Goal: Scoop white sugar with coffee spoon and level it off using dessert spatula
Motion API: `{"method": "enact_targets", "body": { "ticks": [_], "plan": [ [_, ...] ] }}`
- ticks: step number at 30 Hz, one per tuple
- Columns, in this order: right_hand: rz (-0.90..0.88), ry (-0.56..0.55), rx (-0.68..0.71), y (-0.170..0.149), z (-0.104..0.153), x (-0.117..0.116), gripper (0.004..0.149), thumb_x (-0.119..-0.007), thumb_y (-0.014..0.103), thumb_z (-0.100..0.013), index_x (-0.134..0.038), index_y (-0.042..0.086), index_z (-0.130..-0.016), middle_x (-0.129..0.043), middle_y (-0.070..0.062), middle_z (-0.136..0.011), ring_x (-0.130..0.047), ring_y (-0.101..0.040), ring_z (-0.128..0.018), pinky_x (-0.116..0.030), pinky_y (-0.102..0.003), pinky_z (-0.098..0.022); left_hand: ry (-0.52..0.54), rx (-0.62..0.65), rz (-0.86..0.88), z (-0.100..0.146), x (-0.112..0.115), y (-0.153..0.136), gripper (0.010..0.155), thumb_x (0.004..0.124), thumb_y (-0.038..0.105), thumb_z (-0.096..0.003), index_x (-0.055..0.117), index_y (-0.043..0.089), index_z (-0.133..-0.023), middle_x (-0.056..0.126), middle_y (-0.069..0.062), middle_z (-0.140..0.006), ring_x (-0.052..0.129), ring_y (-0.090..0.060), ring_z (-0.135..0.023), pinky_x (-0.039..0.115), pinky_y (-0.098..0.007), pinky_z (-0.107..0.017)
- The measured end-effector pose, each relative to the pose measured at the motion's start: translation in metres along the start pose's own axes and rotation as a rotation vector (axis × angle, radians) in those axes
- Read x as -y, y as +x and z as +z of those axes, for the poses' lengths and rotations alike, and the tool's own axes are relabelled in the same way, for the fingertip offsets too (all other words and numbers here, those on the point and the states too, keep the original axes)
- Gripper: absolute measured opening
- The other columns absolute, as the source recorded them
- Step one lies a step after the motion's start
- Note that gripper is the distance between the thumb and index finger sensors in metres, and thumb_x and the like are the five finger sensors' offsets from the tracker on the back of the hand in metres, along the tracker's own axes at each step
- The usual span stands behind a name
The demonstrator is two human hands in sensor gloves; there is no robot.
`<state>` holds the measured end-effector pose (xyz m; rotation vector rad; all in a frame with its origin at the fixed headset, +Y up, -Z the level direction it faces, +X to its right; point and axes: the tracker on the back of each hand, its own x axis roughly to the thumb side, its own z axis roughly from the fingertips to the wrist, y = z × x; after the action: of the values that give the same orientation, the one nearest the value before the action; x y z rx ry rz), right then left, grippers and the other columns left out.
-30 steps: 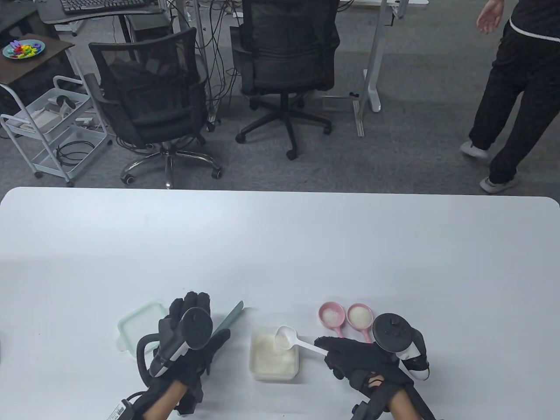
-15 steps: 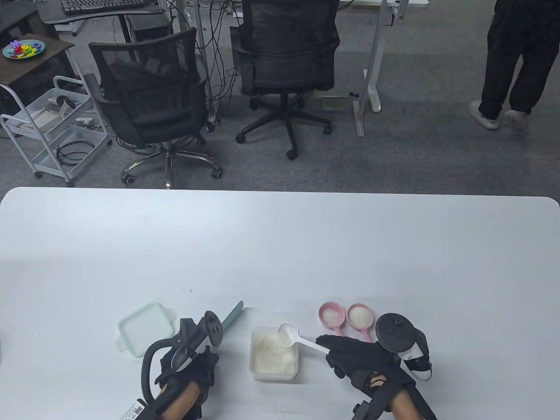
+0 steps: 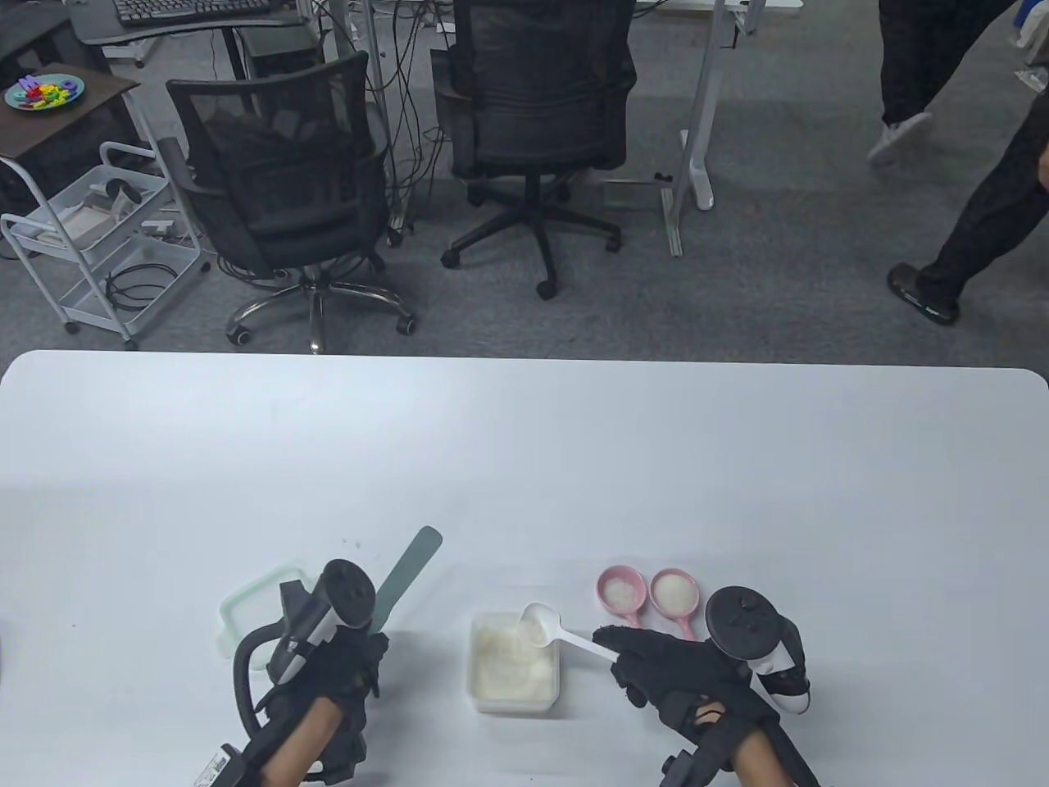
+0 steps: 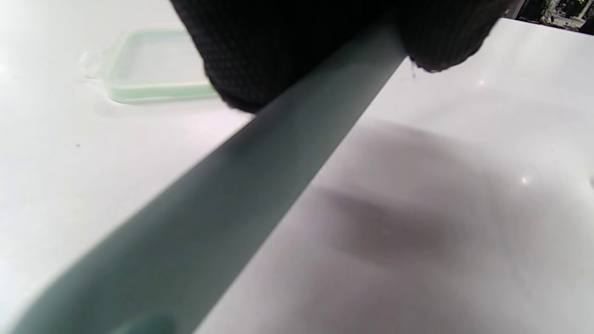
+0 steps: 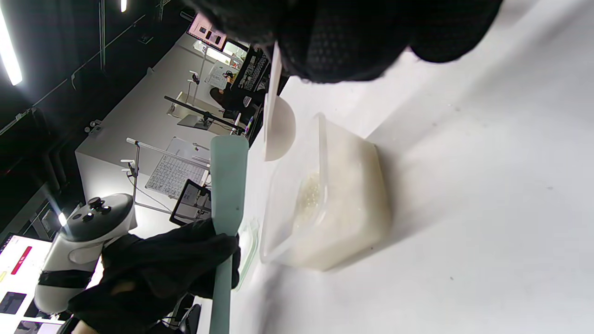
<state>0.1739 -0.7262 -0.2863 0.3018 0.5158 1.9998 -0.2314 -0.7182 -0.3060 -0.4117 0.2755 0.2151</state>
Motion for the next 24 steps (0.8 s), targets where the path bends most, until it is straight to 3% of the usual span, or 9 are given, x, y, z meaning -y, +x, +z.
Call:
{"method": "enact_targets", "body": {
  "ticks": [8, 12, 15, 19, 24],
  "plan": [
    [-0.001, 0.004, -0.005, 0.0, 0.0, 0.0, 0.051, -0.069, 0.021, -0.058, -0.067, 0.0, -0.104, -0.085, -0.017, -0.078, -0.088, -0.029, -0.051, -0.066, -0.06, -0.062, -0.018, 0.021, 0.044, -0.001, -0.004, -0.005, 0.053, 0.083, 0.052, -0.0481, 0.08, 0.028, -0.095, 0.093, 0.006, -0.086, 0.109, -0.017, -0.064, 0.096, -0.024, -0.045],
    [0.003, 0.016, -0.006, 0.0, -0.001, -0.003, 0.051, -0.069, 0.021, -0.058, -0.066, 0.0, -0.104, -0.085, -0.017, -0.078, -0.088, -0.029, -0.051, -0.066, -0.06, -0.062, -0.038, 0.123, 0.043, 0.008, 0.005, 0.014, 0.053, 0.083, 0.052, -0.048, 0.08, 0.028, -0.095, 0.093, 0.006, -0.086, 0.109, -0.017, -0.062, 0.096, -0.024, -0.044],
    [0.008, 0.026, -0.006, 0.0, -0.002, -0.006, 0.051, -0.069, 0.021, -0.058, -0.066, -0.001, -0.104, -0.085, -0.017, -0.078, -0.088, -0.029, -0.052, -0.066, -0.06, -0.063, -0.03, 0.287, 0.031, 0.026, 0.012, 0.038, 0.052, 0.083, 0.052, -0.0476, 0.081, 0.028, -0.094, 0.094, 0.006, -0.085, 0.11, -0.017, -0.061, 0.096, -0.024, -0.043],
    [0.005, 0.039, -0.001, 0.001, -0.003, -0.008, 0.051, -0.069, 0.021, -0.058, -0.066, 0.0, -0.104, -0.084, -0.017, -0.078, -0.088, -0.029, -0.052, -0.066, -0.06, -0.063, -0.159, 0.442, 0.087, 0.049, 0.022, 0.062, 0.053, 0.082, 0.051, -0.0482, 0.08, 0.027, -0.095, 0.094, 0.006, -0.086, 0.109, -0.017, -0.062, 0.095, -0.024, -0.044],
    [-0.013, 0.056, 0.009, 0.002, -0.004, -0.011, 0.051, -0.069, 0.02, -0.058, -0.066, -0.001, -0.104, -0.084, -0.017, -0.078, -0.088, -0.029, -0.052, -0.066, -0.06, -0.063, -0.267, 0.49, 0.094, 0.053, 0.036, 0.072, 0.053, 0.08, 0.052, -0.0485, 0.079, 0.027, -0.095, 0.094, 0.006, -0.085, 0.11, -0.016, -0.06, 0.096, -0.024, -0.042]
  ]
}}
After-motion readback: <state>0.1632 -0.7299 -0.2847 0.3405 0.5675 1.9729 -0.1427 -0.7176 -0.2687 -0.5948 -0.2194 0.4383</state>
